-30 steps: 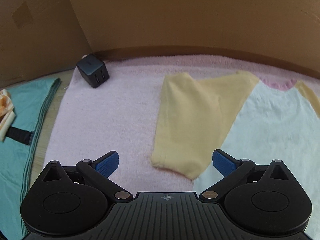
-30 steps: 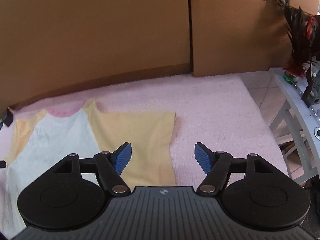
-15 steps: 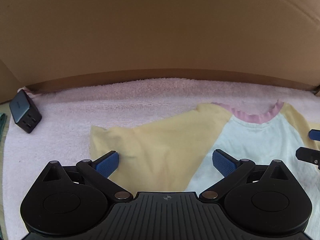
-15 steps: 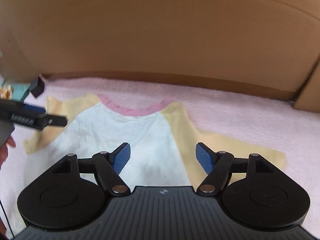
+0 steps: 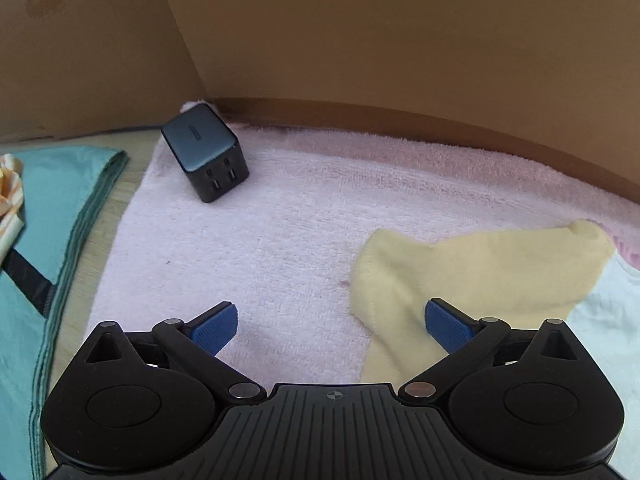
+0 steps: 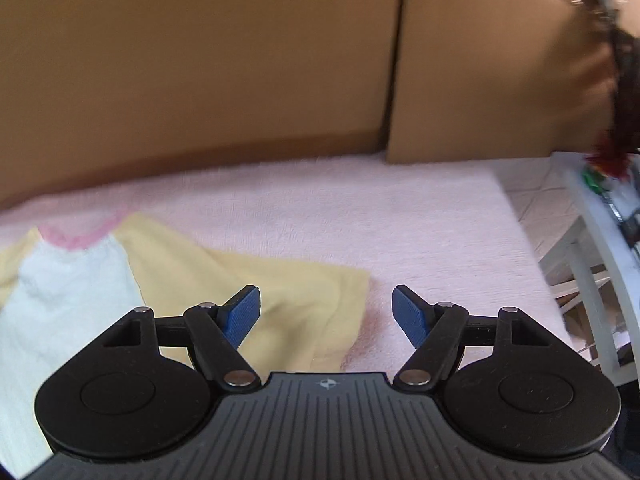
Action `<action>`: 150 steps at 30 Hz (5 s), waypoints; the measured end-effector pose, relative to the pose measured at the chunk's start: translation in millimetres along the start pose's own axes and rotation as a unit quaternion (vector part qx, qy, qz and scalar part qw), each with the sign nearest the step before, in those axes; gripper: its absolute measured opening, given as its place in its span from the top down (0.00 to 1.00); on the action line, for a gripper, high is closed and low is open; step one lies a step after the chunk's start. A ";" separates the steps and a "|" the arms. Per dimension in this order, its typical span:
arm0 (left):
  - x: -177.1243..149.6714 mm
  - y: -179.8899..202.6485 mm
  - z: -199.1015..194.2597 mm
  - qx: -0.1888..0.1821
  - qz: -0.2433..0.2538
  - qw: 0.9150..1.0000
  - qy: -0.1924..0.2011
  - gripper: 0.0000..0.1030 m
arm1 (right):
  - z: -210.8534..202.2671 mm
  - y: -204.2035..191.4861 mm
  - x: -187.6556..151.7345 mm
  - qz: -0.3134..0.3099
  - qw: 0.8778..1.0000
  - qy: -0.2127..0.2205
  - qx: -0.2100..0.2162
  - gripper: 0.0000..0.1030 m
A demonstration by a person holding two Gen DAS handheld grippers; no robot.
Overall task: Fold clothes
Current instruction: 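Move both open grippers over the shirt body toward its hem, then grasp the white shirt side edge with the left gripper while the right grasps a yellow sleeve, then fold the shirt side and sleeve over the body with both grippers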
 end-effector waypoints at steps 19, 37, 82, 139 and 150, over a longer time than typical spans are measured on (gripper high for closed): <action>-216.0 70.1 -69.1 -0.064 0.201 0.977 -0.035 0.01 | -58.6 -98.6 -172.7 -0.317 0.943 -0.086 0.059 0.11; -250.7 121.5 -89.8 -0.070 0.242 0.968 -0.022 0.01 | -84.9 -142.1 -230.9 -0.454 0.888 -0.051 0.059 0.10; -272.2 13.7 -114.4 -0.205 0.077 0.975 -0.038 0.00 | -115.2 -84.8 -189.5 -0.366 0.928 -0.057 0.043 0.08; -266.9 -35.7 -89.0 -0.240 -0.045 0.966 -0.090 1.00 | -24.2 -424.3 -144.7 -0.592 0.789 0.069 0.150 0.91; -267.1 -36.3 -88.6 -0.245 -0.040 0.964 -0.097 1.00 | 10.8 -435.2 -146.2 -0.604 0.787 0.037 0.117 0.91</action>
Point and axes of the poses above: each gripper's, at about its wrist camera, not at the fingertips, and z roughly the way its jaws point, y to its right, x to its top, the point moved 6 cm from there along z, roughly the way its jaws point, and after that the axes turned 5 degrees about -y, right-handed, at the moved point
